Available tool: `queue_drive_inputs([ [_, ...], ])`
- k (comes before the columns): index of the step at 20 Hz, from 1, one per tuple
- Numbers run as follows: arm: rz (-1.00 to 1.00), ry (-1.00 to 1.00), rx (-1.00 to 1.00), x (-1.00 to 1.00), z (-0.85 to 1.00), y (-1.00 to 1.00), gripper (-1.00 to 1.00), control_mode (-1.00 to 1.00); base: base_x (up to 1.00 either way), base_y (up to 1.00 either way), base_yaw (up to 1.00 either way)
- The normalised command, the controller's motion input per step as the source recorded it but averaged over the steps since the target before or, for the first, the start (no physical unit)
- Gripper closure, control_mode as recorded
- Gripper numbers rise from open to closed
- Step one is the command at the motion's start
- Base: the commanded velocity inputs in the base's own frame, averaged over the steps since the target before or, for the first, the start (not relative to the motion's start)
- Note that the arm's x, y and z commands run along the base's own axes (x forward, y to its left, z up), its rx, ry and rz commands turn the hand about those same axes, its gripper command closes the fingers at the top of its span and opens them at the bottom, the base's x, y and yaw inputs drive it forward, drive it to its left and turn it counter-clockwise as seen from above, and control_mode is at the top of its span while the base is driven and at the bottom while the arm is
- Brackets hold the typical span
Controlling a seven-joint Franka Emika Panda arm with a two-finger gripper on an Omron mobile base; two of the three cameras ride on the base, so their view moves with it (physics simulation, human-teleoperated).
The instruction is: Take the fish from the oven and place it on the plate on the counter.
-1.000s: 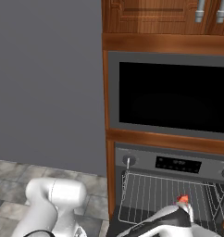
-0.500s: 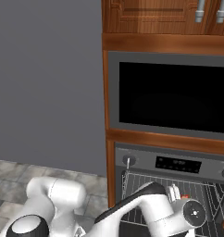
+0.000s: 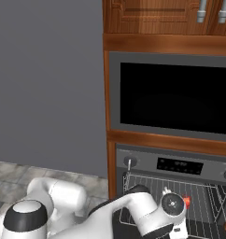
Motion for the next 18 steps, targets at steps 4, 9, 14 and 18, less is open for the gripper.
queue_drive_inputs([
  [4, -0.02, 0.04, -0.04, -0.12, -0.15, -0.19, -1.0, -1.0, 0.0, 0.0, 0.0],
  [9, 0.0, 0.01, -0.27, 0.09, 0.16, 0.09, -1.0, -1.0, 0.0, 0.0, 0.0],
  [14, 0.0, 0.05, -0.38, 0.28, 0.19, 0.01, -1.0, -1.0, 0.0, 0.0, 0.0],
  [18, 0.04, 0.0, -0.08, 0.06, 0.03, 0.0, -1.0, -1.0, 0.0, 0.0, 0.0],
])
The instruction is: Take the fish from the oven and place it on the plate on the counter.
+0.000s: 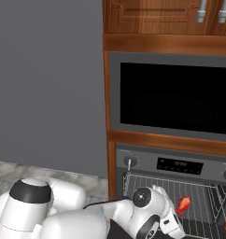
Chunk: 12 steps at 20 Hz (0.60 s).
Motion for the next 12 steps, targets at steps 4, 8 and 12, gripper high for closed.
queue_drive_inputs([
  [4, 0.23, 0.0, 0.03, 0.04, 0.15, 0.0, -1.0, -1.0, 0.0, 0.0, 0.0],
  [8, 0.31, 0.0, 0.14, 0.14, 0.5, 0.0, -1.0, -1.0, 0.0, 0.0, 0.0],
  [12, 0.19, 0.0, 0.07, -0.02, 0.47, -0.14, -1.0, -1.0, 0.0, 0.0, 0.0],
])
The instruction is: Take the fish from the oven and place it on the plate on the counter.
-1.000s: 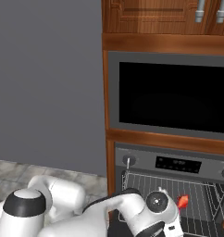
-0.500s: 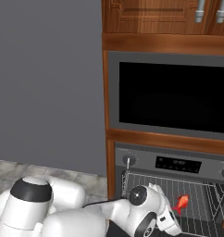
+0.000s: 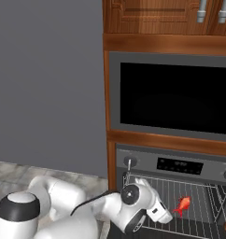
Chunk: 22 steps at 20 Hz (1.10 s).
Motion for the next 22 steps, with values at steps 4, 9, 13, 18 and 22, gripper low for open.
queue_drive_inputs([
  [4, 0.29, 0.0, 0.1, -0.06, 0.27, -0.23, -1.0, -1.0, 0.0, 0.0, 0.0],
  [9, 0.44, 0.0, 0.08, -0.02, 0.02, -0.26, -1.0, -1.0, 0.0, 0.0, 0.0],
  [13, 0.32, 0.01, 0.0, 0.0, 0.0, -0.08, -1.0, -1.0, 0.0, 0.0, 0.0],
  [18, 0.07, 0.25, 0.0, 0.0, 0.0, 0.0, -1.0, -1.0, 0.0, 0.0, 0.0],
  [22, 0.0, 0.42, 0.0, 0.06, -0.01, 0.0, -1.0, -1.0, 0.0, 0.0, 0.0],
])
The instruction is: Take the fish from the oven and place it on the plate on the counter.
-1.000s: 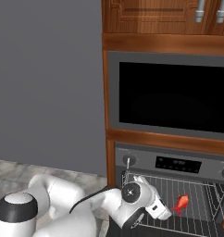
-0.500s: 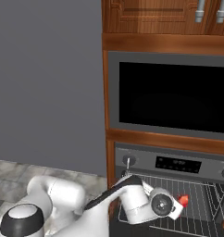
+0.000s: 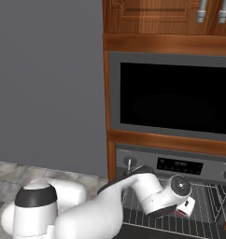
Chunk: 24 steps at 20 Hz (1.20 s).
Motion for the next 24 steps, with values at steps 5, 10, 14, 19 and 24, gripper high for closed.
queue_drive_inputs([
  [5, 0.0, 0.3, 0.0, 0.32, -0.49, 0.0, -1.0, -1.0, 0.0, 0.0, 0.0],
  [10, 0.0, 0.03, 0.0, 0.28, -0.68, 0.0, -1.0, -1.0, 0.0, 0.0, 0.0],
  [14, 0.0, 0.0, 0.0, 0.14, -0.36, -0.05, -1.0, -1.0, 0.0, 0.0, 0.0],
  [19, 0.04, 0.0, 0.0, 0.2, -0.22, -0.55, -1.0, -1.0, 0.0, 0.0, 0.0],
  [24, 0.06, -0.01, 0.0, 0.08, -0.28, -0.62, -1.0, -1.0, 0.0, 0.0, 0.0],
])
